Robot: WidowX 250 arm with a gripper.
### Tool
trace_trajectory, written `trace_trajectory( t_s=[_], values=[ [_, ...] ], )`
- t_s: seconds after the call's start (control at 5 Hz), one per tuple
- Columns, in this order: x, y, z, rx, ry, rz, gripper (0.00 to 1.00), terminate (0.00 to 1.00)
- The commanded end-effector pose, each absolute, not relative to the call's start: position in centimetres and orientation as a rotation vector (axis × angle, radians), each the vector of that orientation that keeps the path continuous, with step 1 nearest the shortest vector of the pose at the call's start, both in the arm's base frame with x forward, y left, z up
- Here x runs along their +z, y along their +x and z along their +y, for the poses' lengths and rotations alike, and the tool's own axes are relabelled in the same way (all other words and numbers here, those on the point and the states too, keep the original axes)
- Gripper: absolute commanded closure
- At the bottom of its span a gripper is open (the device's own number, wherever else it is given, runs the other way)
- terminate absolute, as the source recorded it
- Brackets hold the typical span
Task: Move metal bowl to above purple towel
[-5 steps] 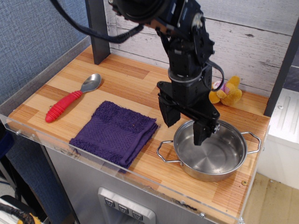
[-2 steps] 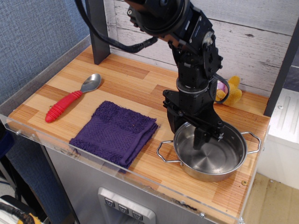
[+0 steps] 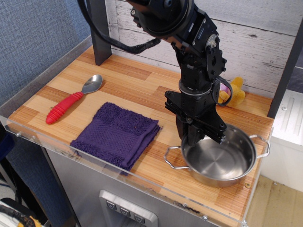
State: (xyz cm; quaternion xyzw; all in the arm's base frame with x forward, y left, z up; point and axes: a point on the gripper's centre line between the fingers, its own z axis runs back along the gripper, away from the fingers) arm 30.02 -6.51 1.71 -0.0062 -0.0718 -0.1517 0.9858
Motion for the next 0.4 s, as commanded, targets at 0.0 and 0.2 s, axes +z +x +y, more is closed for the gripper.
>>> trace_trajectory(
  t_s=[0.0,0.2],
  values=[
    [3.6,30.1,-6.8,-0.320,-0.009,-0.195,1.00,0.00],
    [5.0,30.0,-6.6,-0.323,-0.016,-0.218,1.00,0.00]
  ],
)
